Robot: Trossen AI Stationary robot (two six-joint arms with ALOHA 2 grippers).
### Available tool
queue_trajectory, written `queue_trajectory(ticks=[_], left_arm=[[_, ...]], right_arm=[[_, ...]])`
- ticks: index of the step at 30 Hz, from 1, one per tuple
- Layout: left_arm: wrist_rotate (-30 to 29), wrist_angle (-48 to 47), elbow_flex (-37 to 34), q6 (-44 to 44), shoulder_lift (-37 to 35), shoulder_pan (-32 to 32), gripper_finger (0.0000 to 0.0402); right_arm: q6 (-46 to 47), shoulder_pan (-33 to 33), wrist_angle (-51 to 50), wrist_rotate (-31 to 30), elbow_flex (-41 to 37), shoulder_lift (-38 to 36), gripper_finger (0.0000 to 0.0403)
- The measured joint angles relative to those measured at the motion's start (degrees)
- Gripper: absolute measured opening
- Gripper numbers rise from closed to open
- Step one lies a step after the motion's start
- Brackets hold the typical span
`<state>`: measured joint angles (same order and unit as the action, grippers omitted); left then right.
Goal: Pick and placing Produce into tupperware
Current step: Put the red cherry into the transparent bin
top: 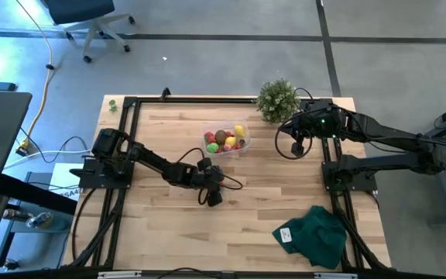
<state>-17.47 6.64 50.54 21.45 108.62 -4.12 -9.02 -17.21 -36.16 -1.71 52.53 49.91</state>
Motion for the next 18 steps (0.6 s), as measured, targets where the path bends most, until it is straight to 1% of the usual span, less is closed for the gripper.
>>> queue_trajectory(ticks=[5, 11, 14, 18], left_arm=[[0.7, 0.3, 0.4, -0.5, -0.3, 0.0, 0.0116], [0.8, 1.2, 1.8, -4.4, -4.7, 0.0, 0.0116], [-0.6, 1.1, 2.4, -6.5, -7.9, 0.0, 0.0116], [-5.3, 0.4, 4.3, -12.3, -12.8, 0.1, 0.0115]], right_arm=[[0.0, 0.0, 0.0, 0.0, 0.0, 0.0, 0.0], [0.0, 0.0, 0.1, 0.0, 0.0, 0.0, 0.0], [0.0, 0.0, 0.0, 0.0, 0.0, 0.0, 0.0], [0.0, 0.0, 0.0, 0.0, 0.0, 0.0, 0.0]])
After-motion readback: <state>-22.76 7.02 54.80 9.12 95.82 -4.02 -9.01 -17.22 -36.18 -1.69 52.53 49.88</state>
